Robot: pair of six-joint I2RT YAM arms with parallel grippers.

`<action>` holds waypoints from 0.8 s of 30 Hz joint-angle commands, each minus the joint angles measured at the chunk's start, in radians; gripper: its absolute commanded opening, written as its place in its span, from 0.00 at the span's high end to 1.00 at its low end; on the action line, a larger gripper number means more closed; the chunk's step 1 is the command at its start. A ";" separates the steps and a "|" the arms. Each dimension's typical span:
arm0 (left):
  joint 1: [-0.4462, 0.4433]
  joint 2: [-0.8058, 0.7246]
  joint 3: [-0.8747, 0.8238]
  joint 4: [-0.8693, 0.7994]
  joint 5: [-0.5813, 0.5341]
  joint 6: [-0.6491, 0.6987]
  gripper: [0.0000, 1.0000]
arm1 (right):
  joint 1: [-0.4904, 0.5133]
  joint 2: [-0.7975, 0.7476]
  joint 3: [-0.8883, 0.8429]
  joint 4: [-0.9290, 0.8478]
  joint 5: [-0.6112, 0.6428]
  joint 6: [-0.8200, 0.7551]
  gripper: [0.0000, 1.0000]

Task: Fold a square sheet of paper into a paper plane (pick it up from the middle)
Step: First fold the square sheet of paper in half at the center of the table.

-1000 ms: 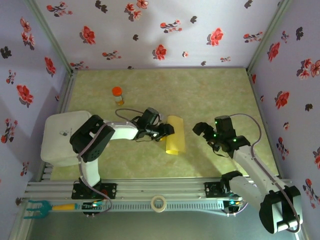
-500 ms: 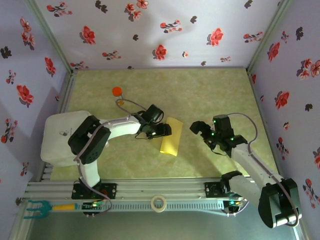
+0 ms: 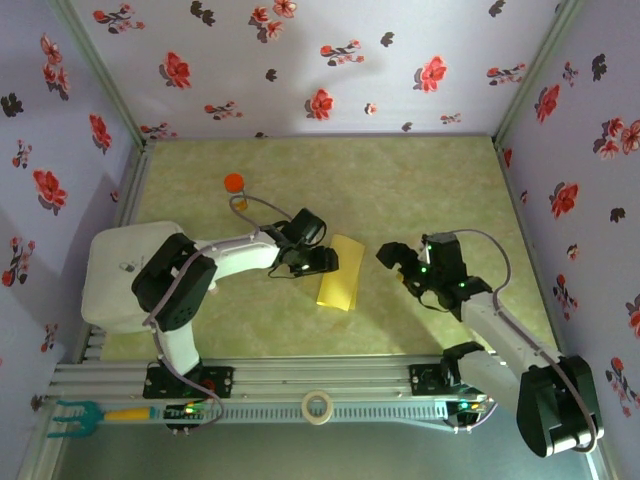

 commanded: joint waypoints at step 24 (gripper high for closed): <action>-0.055 -0.014 -0.058 0.042 -0.004 -0.154 0.42 | 0.098 0.130 0.028 0.063 0.010 0.028 0.11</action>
